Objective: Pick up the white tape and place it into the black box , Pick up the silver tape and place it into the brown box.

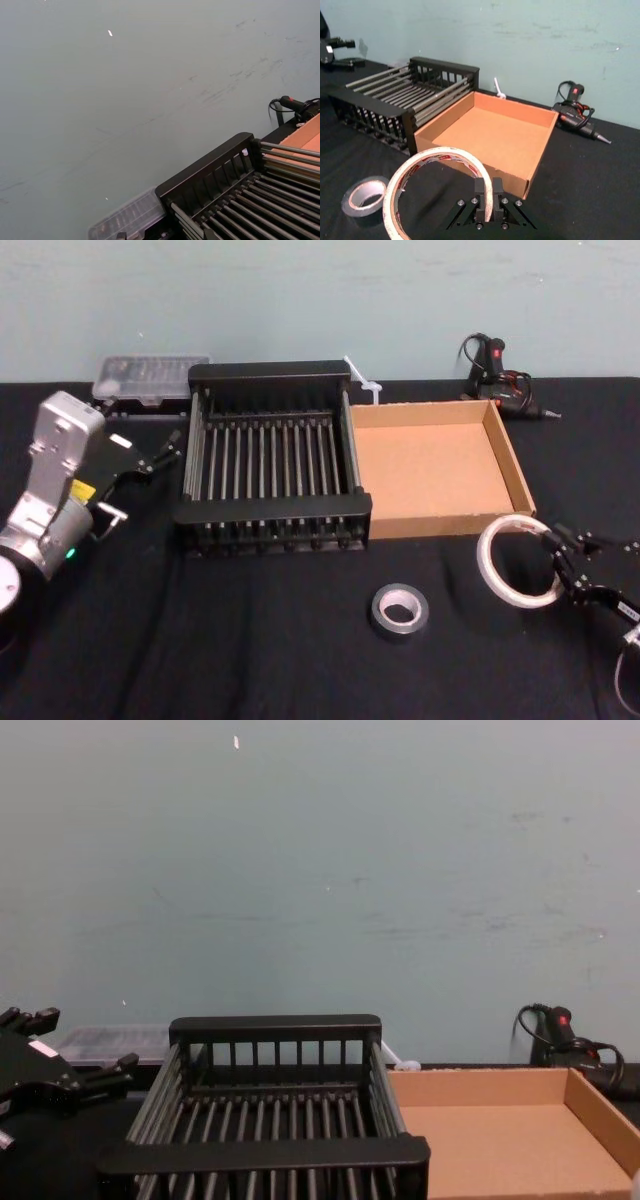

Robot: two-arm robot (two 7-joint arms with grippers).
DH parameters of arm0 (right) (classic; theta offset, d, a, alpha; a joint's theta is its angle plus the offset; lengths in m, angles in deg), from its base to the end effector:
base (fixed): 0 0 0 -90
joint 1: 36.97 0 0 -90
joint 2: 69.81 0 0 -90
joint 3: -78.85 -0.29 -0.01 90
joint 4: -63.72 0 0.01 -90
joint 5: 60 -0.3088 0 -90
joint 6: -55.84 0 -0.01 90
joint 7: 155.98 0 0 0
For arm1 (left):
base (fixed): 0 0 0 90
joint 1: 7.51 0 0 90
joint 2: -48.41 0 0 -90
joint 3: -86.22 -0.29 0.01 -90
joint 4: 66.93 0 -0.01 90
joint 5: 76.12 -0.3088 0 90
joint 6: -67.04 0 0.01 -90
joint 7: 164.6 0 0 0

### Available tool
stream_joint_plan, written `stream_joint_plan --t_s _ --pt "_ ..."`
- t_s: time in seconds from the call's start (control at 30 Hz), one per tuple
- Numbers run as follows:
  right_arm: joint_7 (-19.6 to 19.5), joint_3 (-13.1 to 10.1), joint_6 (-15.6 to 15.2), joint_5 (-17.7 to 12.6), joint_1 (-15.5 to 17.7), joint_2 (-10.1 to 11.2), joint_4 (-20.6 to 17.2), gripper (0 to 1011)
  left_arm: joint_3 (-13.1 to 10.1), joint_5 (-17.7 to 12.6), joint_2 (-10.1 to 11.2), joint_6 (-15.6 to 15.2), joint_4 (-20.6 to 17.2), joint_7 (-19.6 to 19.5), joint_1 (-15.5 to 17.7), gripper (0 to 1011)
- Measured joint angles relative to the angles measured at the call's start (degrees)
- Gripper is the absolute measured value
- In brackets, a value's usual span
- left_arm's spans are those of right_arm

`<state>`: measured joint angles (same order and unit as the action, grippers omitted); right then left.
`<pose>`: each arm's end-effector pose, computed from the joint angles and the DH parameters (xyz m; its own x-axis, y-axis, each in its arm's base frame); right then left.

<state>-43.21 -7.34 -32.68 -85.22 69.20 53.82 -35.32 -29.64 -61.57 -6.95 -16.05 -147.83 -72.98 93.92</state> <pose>0.2516 -0.1202 -0.3017 0.5282 -0.8484 0.0364 0.8375 0.5134 -0.1870 0.3581 0.0827 -0.3023 0.2923 0.8803 0.3736 -0.9553 0.2873 0.0702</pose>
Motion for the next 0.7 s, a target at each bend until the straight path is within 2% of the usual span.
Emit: stream_joint_plan --t_s 0.13,0.37,0.7 --pt "0.1 -0.5 1.1 -0.4 0.2 -0.6 0.2 94 0.0 0.0 0.0 0.0 0.0 0.0 0.0 1001" --pt "0.1 -0.6 1.3 -0.4 -0.2 -1.1 0.6 94 0.0 0.0 0.0 0.0 0.0 0.0 0.0 1001" --pt "-0.2 0.7 0.1 0.1 -3.7 -2.3 2.1 94 0.0 0.0 0.0 0.0 0.0 0.0 0.0 1002"
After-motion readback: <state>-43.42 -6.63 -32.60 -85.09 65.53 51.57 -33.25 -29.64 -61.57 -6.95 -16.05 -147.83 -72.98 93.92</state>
